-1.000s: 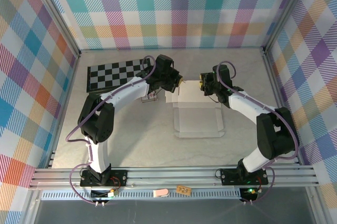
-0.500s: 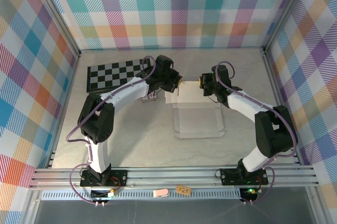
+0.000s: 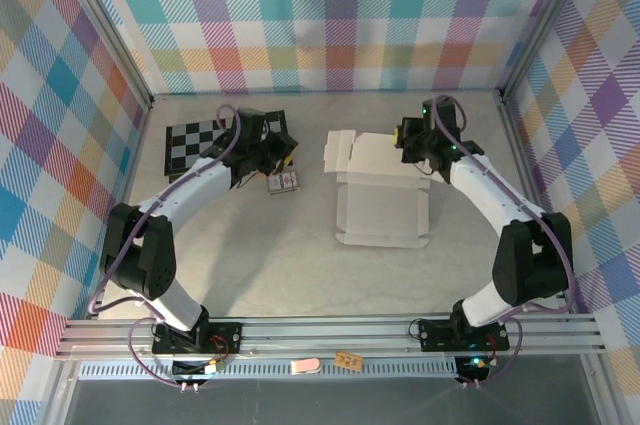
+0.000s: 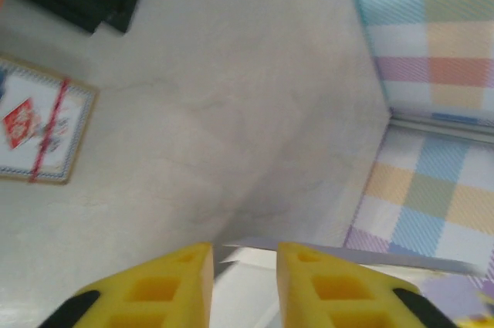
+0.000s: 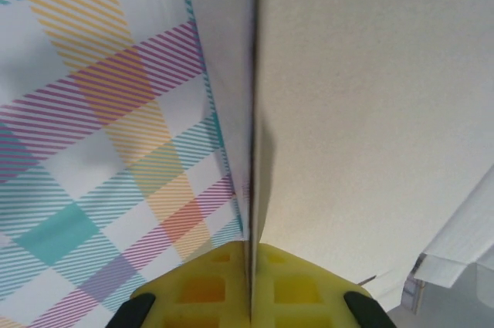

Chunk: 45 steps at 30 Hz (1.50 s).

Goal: Fold the paper box

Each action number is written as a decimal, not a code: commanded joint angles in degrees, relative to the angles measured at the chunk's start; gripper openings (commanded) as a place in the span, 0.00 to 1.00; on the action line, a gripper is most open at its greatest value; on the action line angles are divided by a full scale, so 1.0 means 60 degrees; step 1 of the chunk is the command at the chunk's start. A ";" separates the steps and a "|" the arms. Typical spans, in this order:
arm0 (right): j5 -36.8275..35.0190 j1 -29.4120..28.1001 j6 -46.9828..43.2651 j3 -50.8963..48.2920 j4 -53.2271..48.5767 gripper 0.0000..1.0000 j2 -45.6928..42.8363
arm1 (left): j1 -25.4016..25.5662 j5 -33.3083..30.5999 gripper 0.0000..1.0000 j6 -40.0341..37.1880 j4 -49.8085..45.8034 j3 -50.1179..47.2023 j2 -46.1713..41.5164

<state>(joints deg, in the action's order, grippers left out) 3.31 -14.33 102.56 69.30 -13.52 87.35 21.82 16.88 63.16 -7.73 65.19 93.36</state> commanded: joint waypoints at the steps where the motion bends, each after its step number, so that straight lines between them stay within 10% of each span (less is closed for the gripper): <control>1: 0.0403 0.0150 0.0701 0.0640 -0.1910 0.00 -0.0363 | 0.0206 0.1043 0.20 0.0094 0.2345 -0.0989 0.0446; 15: 0.0595 0.0423 0.1435 0.0905 -0.2114 0.00 -0.0319 | 0.1353 0.0478 0.27 0.2390 0.8309 -0.1847 0.2934; 36: 0.0475 0.0513 0.1633 0.0496 -0.1477 0.00 -0.0148 | 0.1950 -0.0295 0.26 0.3347 0.9293 -0.1983 0.3132; 45: 0.0572 0.0513 0.1659 0.0345 -0.1266 0.00 -0.0079 | 0.2321 -0.0199 0.28 0.1756 0.6612 -0.1182 0.2618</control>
<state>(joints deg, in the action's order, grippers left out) 5.65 -11.57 110.83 72.10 -22.28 86.21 34.65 15.57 79.18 38.92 55.09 112.44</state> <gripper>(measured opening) 0.055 0.280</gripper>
